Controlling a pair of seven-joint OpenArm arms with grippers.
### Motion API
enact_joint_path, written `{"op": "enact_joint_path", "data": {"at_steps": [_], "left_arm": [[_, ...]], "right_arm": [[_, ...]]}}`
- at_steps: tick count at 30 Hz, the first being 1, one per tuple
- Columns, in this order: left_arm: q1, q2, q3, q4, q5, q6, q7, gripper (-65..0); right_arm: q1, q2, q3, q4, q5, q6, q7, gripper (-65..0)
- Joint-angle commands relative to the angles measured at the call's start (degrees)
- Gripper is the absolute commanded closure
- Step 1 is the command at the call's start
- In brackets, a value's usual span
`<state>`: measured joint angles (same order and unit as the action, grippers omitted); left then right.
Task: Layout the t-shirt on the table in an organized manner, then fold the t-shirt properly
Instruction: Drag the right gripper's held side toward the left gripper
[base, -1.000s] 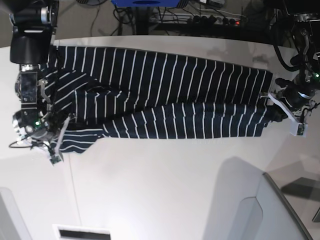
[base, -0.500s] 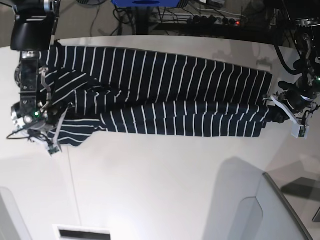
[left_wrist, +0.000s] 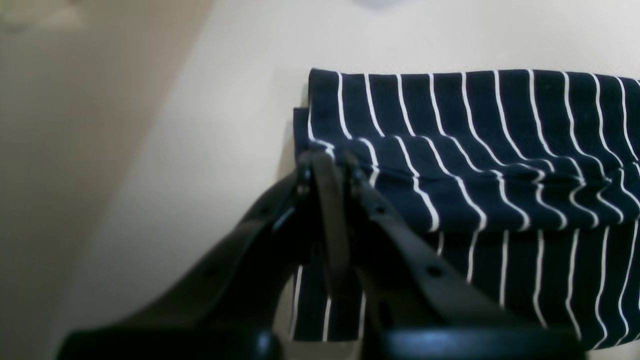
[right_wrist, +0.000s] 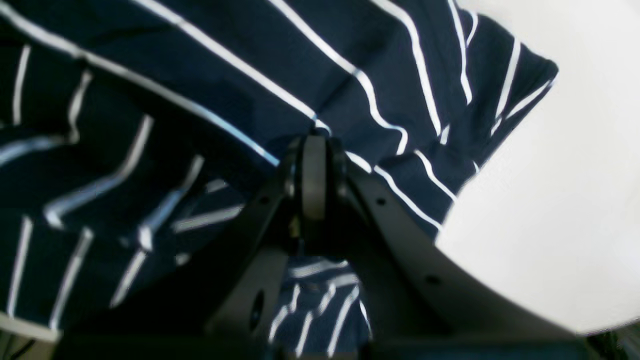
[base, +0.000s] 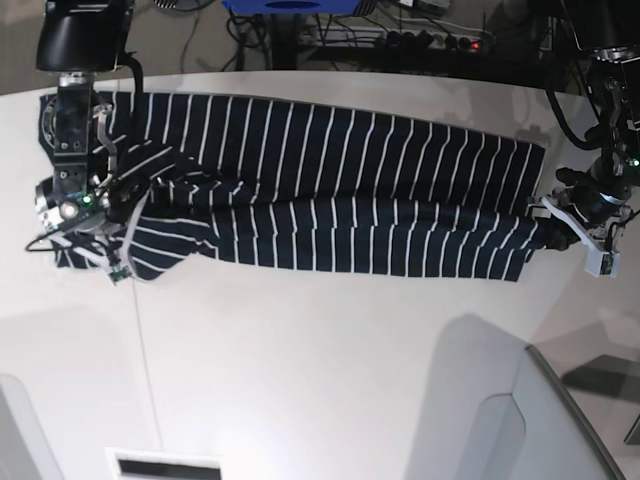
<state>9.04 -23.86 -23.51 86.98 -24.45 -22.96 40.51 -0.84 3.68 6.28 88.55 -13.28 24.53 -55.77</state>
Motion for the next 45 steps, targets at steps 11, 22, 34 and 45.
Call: {"op": "enact_joint_path", "data": {"at_steps": [11, 22, 34, 45], "left_arm": [[-1.1, -1.9, -0.4, 1.1, -0.6, -0.2, -1.2, 0.0], [1.7, -1.4, -0.4, 3.3, -0.6, -0.3, -1.2, 0.0], [2.0, -1.4, -0.4, 3.4, -0.6, -0.3, -1.2, 0.0], [3.2, -1.4, -0.4, 3.5, -0.6, -0.3, -1.2, 0.0]], "right_arm": [[-3.6, -1.0, -0.1, 3.4, -0.2, -0.1, -0.5, 0.0], [-5.6, -2.1, -0.3, 5.5, -0.2, -0.1, -0.7, 0.0], [-7.6, -4.1, -0.3, 7.9, -0.2, -0.1, -2.4, 0.0], [-8.3, -6.7, -0.5, 8.4, -0.2, -0.1, -3.1, 0.0]]}}
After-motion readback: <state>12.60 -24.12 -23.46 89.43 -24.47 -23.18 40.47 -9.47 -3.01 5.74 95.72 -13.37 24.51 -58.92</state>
